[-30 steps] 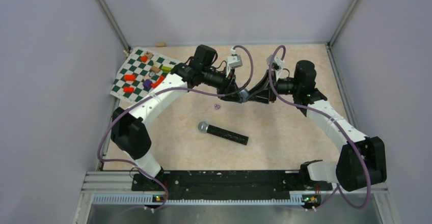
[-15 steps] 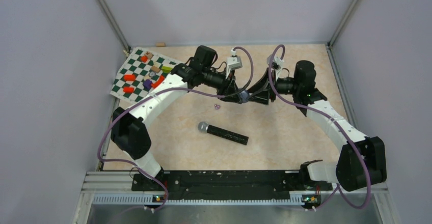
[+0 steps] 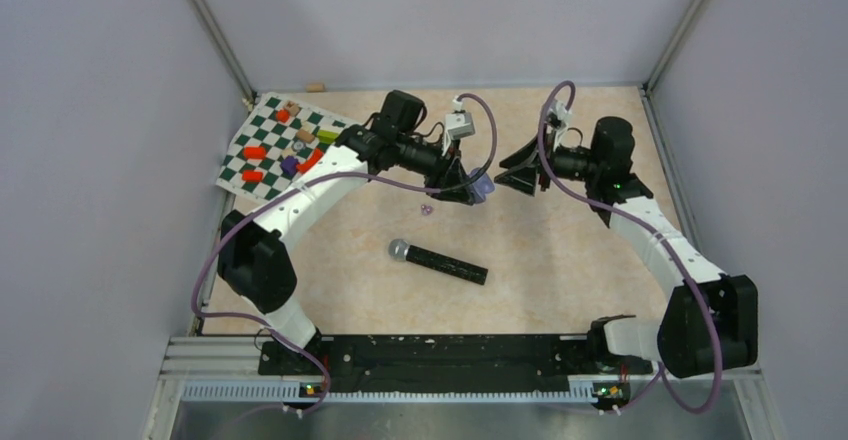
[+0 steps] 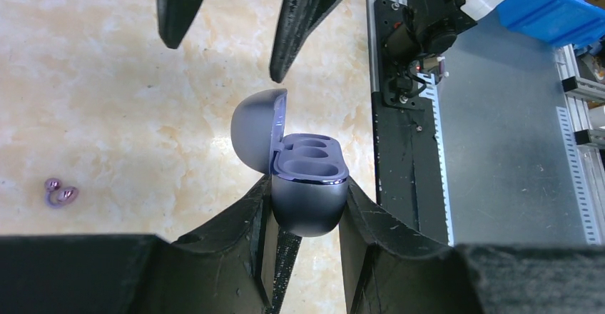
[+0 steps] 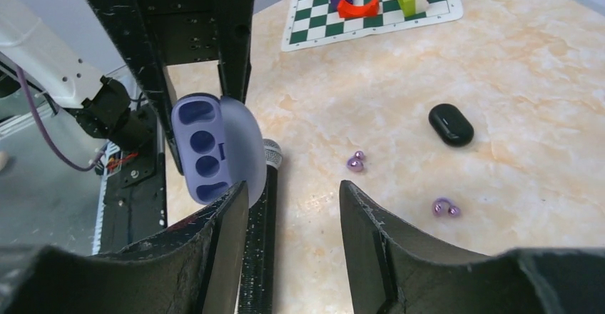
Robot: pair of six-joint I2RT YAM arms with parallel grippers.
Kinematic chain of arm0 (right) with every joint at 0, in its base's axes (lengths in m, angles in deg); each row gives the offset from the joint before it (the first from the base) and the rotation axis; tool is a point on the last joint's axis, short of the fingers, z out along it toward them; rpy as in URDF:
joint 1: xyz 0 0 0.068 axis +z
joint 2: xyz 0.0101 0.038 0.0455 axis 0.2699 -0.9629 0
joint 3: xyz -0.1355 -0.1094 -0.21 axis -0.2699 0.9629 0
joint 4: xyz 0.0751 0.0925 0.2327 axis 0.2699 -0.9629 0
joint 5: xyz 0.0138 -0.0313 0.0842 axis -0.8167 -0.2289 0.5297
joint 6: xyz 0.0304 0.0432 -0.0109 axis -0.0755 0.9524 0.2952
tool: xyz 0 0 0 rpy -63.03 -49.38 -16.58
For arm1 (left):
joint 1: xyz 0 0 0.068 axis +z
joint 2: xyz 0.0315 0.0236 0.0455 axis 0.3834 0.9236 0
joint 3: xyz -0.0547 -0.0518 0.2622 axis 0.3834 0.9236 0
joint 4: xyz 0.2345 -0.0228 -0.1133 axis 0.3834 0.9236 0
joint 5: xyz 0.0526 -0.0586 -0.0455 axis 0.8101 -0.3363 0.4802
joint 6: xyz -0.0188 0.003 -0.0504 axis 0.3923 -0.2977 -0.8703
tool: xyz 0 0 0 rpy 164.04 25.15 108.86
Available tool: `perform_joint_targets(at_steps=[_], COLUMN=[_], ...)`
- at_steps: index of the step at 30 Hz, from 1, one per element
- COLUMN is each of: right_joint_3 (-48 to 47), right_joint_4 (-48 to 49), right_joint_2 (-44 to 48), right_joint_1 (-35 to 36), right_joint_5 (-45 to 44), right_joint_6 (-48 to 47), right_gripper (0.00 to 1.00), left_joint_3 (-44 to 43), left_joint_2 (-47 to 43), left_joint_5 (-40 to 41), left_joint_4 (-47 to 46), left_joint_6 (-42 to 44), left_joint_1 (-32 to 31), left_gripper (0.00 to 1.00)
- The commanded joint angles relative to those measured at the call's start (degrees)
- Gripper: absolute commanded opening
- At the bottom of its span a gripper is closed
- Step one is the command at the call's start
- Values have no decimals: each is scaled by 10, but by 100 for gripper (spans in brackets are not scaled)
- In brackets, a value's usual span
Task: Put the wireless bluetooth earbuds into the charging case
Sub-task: Open the charging case, then pick up the earbud from the center of the board.
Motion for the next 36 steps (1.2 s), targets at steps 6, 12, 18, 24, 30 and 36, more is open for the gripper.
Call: perform_joint_targets(at_steps=[6, 12, 18, 24, 30, 36], right_joint_3=[-2, -4, -13, -71, -171, -245], right_joint_4=[21, 19, -1, -42, -127, -152], right_joint_2=[42, 54, 19, -76, -198, -314], right_joint_1=[-17, -35, -37, -33, 14, 58], right_joint_5=[10, 6, -39, -91, -209, -291], right_joint_6=[-8, -8, -20, -25, -99, -103], right_gripper=[56, 61, 61, 59, 58, 56], left_joint_3=[-3, 2, 40, 74, 169, 231], left_joint_2=[-30, -53, -111, -158, -237, -299], left_joint_5=[-17, -7, -7, -14, -31, 19], left_joint_4=[-4, 10, 19, 92, 84, 80], left_joint_6=[16, 33, 53, 100, 133, 152], left_joint_1=[-4, 38, 125, 190, 215, 247], left_gripper=[0, 0, 0, 0, 0, 0])
